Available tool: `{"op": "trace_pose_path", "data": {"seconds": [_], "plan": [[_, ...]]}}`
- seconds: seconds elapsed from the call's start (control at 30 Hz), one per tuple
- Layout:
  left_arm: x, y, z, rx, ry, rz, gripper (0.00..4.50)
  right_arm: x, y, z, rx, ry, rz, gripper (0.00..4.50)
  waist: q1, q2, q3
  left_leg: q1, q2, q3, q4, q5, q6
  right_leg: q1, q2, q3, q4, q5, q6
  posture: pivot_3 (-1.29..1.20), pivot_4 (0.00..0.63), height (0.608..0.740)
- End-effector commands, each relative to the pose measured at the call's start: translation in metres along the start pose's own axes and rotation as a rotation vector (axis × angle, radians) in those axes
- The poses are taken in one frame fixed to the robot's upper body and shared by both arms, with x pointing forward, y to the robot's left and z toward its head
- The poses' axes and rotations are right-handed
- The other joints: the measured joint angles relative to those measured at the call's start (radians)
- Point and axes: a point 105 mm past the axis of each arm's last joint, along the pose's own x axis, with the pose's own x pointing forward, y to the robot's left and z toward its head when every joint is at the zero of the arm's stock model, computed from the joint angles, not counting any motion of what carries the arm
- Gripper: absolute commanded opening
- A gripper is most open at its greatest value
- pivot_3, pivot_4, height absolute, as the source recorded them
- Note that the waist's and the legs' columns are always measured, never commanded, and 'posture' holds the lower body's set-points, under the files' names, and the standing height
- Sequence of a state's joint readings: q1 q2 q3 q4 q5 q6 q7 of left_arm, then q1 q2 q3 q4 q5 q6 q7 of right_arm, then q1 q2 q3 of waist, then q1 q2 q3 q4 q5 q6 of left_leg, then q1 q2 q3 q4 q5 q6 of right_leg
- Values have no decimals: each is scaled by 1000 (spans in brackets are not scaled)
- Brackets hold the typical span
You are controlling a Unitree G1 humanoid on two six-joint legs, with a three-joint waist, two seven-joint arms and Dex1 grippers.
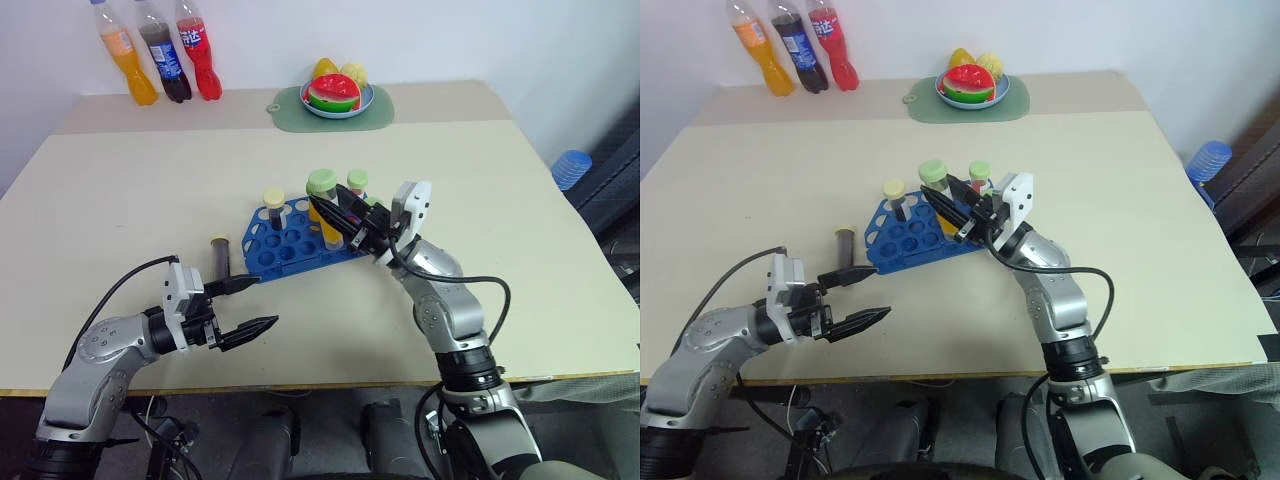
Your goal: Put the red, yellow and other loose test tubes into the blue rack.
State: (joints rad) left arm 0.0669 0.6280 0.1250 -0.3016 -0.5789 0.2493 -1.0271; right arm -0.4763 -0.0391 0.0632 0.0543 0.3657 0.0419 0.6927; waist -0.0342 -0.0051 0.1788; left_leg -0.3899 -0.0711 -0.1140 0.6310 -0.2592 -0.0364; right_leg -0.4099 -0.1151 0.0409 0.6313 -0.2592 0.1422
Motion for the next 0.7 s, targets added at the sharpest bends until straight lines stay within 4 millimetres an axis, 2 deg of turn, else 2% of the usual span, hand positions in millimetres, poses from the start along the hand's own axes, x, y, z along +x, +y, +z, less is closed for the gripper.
{"op": "trace_pose_path", "data": {"seconds": [0.03, 0.43, 0.7], "plan": [[1, -2, 13, 61, -36, 27, 4248, 8, 0, -1, -38, -48, 0, 827, -2, 0, 0, 0, 0, 0, 0, 0, 0, 0, 0, 0, 0, 0, 0, 0, 150, 740], [-7, -4, 17, 70, -37, 96, 4248, 12, -11, -41, -60, -19, -58, 827, -11, 0, 0, 0, 0, 0, -1, 1, -1, -1, 2, 0, 1, 0, 0, 0, 150, 740], [-11, -7, 18, 67, -37, 121, 4248, 5, -17, -54, -89, -6, -94, 827, -10, 0, -1, 2, 0, 0, -1, 1, -1, 0, 2, 0, 1, 0, 0, 0, 150, 740]]}}
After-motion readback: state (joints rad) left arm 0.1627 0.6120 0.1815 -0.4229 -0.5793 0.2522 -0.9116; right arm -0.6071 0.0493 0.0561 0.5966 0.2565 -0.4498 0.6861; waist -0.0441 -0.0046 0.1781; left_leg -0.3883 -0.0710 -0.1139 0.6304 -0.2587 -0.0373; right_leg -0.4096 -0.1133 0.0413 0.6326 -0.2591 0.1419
